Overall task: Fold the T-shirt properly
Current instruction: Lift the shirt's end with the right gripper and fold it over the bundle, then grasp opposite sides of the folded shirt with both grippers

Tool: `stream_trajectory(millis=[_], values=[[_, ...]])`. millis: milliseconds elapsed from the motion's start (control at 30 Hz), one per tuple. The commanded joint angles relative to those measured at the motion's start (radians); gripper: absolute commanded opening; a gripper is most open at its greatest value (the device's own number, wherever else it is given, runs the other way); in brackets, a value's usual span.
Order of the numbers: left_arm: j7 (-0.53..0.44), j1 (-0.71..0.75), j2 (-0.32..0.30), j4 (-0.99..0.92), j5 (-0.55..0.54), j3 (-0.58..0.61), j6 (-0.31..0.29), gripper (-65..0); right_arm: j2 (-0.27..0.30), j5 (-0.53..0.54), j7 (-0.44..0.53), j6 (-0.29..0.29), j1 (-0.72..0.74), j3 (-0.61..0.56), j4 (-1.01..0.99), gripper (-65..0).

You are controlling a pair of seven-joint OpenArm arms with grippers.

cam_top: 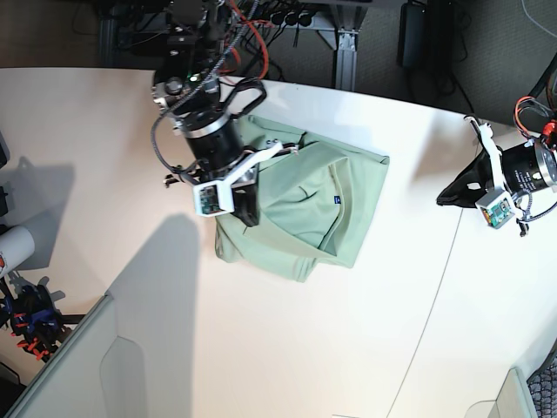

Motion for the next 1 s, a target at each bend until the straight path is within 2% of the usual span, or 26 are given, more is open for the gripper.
stream_trajectory(millis=[0, 67, 233, 333, 533, 633, 800, 967], values=[[-0.023, -0.004, -0.014, 0.014, -0.015, -0.007, -0.009, -65.0, 0.010, 0.048, 0.029, 0.006, -0.005, 0.018, 0.019, -65.0], [-0.023, 0.000, -0.014, 0.014, -0.015, -0.007, -0.009, -65.0, 0.014, 0.083, 0.030, 0.006, -0.027, 0.036, 0.011, -65.0], [-0.029, 0.000, -0.014, 0.014, -0.015, -0.007, -0.009, -65.0, 0.013, 0.081, 0.048, 0.006, -0.036, 0.010, -0.084, -65.0], [-0.029, 0.000, -0.014, 0.014, -0.015, -0.007, -0.009, -65.0, 0.013, 0.079, 0.080, 0.006, -0.024, -0.019, -0.165, -65.0], [-0.029, 0.000, -0.014, 0.014, -0.013, -0.007, -0.009, -65.0, 0.008, 0.054, 0.080, 0.006, 0.028, -0.122, -0.264, -65.0], [-0.029, 0.000, -0.014, 0.014, -0.006, -0.007, -0.009, -65.0, 0.005, 0.031, 0.083, 0.006, 0.031, -0.169, -0.267, -65.0], [-0.043, -0.001, -0.014, 0.016, -0.007, -0.007, -0.009, -65.0, -0.018, 0.020, 0.083, 0.006, 0.030, -0.175, -0.262, -65.0], [-0.047, 0.000, -0.014, 0.114, -0.010, 0.032, -0.009, -65.0, -0.020, 0.023, 0.082, 0.006, 0.030, -0.166, -0.148, -65.0]])
